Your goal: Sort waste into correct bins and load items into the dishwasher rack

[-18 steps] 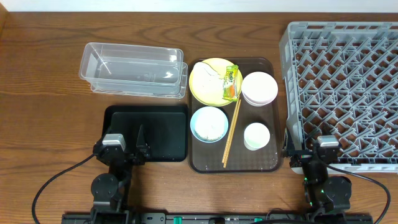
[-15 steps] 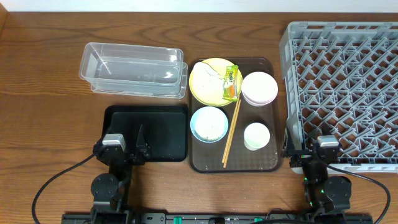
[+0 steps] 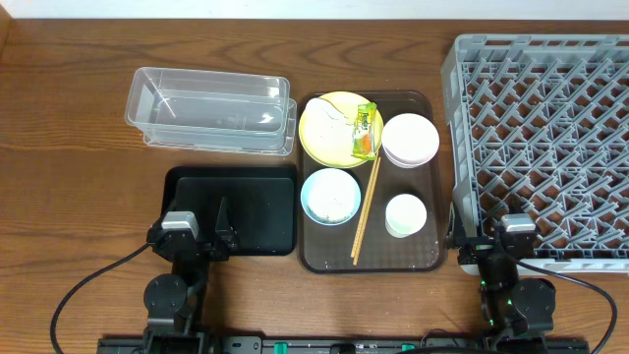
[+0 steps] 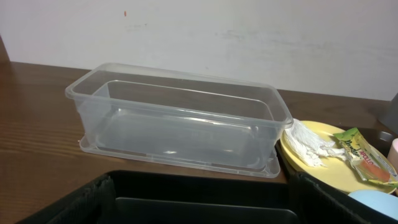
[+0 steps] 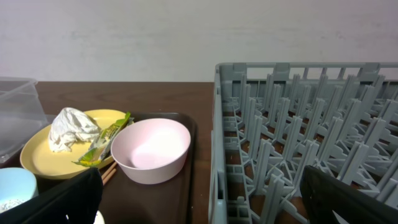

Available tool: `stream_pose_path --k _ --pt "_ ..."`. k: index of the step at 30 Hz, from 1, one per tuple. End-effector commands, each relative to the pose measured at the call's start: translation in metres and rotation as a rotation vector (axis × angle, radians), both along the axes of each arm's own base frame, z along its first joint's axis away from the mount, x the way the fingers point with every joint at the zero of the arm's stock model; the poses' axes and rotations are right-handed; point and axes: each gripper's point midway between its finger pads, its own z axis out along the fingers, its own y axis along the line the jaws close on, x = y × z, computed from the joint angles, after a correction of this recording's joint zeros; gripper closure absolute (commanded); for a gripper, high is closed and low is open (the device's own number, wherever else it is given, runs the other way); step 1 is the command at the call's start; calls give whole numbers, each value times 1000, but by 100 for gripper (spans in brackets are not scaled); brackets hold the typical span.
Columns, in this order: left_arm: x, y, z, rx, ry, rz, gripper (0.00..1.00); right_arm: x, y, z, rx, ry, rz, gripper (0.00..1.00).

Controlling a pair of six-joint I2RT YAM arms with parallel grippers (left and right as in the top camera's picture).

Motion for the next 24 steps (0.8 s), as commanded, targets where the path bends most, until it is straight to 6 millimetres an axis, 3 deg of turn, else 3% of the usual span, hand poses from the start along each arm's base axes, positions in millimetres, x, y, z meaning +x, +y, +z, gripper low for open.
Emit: stream_pose_path --k 1,24 --pt "-1 6 -16 12 53 32 9 0 1 -1 -15 3 5 1" --pt "-1 8 -17 13 57 42 9 0 1 -1 -15 3 5 1"
